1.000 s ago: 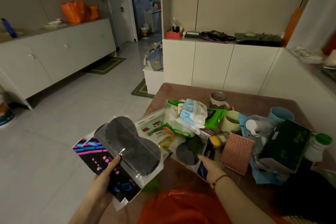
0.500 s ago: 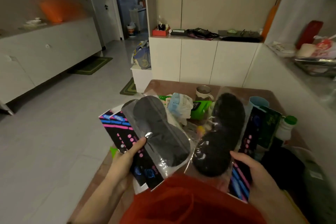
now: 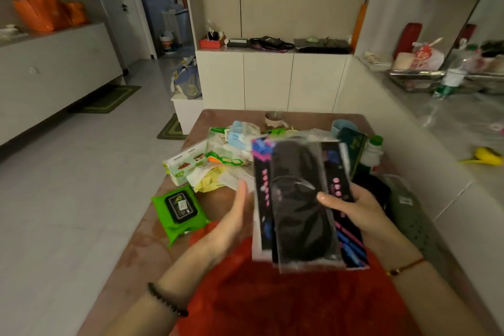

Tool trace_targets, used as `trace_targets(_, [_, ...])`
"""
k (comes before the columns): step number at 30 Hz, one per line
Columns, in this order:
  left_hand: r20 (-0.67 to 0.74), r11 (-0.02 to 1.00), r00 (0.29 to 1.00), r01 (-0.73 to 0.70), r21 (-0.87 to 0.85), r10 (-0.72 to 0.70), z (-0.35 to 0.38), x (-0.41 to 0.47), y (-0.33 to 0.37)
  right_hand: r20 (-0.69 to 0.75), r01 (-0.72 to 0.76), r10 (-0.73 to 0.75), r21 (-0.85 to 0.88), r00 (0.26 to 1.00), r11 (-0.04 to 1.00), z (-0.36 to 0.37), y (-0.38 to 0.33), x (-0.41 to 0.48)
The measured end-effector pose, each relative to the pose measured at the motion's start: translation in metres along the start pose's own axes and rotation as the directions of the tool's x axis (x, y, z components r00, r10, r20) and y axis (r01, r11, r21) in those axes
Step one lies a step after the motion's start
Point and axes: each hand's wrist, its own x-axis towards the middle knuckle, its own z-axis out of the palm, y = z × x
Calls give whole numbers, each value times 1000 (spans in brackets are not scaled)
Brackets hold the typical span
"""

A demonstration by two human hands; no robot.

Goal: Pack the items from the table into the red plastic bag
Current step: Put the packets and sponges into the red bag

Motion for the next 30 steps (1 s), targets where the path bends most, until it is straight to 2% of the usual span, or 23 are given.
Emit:
trace_targets(1, [-50,972,999,-4,236,16,-5,-1,-8,-93,71,-67,38,993,997,-7,4,-1])
trace_targets(2, [-40,795,999,-5,607,36,-12,-4,-20,-181,137,-126,50,975,989,-14,7,-2])
trace_targets(3, [-41,436,998,16,900,49,-25,-6,-36,-243,183,-170,29,955,983,-22,11,-1])
trace_targets(4, [-51,63,997,48,997,53,-38,-8,-51,-261,210,-203,-4,944,978,-27,14,-2])
trace_targets(5, [-66,-171,997,74,983,50,-51,-9,-65,-242,229,-232,-44,942,973,-31,20,-2])
trace_targets(6, [-74,-299,996,84,950,45,-60,-11,-73,-193,240,-251,-77,949,968,-31,26,-4])
trace_targets(7, [-100,-331,992,118,936,73,-65,-9,-77,-122,249,-262,-111,957,962,-30,34,-5])
trace_targets(8, [-136,-304,984,165,938,114,-71,-8,-77,-33,247,-254,-147,967,958,-26,42,-7])
trace_targets(9, [-186,-221,972,214,951,143,-79,-6,-77,71,238,-229,-188,971,953,-20,49,-9])
trace_targets(10, [-243,-73,956,257,964,161,-87,-5,-74,185,234,-192,-248,964,940,-15,57,-8])
trace_targets(11, [-294,120,942,277,953,160,-96,-4,-72,299,249,-145,-350,943,903,-12,65,-5])
trace_targets(13, [-333,406,929,247,880,159,-106,-3,-65,484,350,-14,-612,875,710,-6,79,9])
trace_targets(15, [-373,560,915,231,796,152,-110,-2,-58,538,428,173,-794,825,431,0,88,24])
trace_targets(17, [-422,694,896,215,687,140,-112,-2,-53,510,442,319,-857,798,264,8,94,41])
trace_targets(19, [-464,738,875,223,637,137,-115,-1,-52,499,463,407,-865,765,191,22,97,52])
trace_targets(22, [-532,749,836,266,606,133,-118,-1,-54,473,505,512,-859,717,85,42,107,62])
trace_targets(26, [-645,779,732,267,567,219,-129,-3,-56,433,566,581,-822,689,-58,48,130,61])
trace_targets(28, [-708,816,664,255,519,243,-139,-7,-56,436,568,574,-821,693,-62,45,135,59])
trace_targets(30, [-755,826,620,297,479,215,-153,-9,-54,460,545,552,-838,695,12,42,128,58])
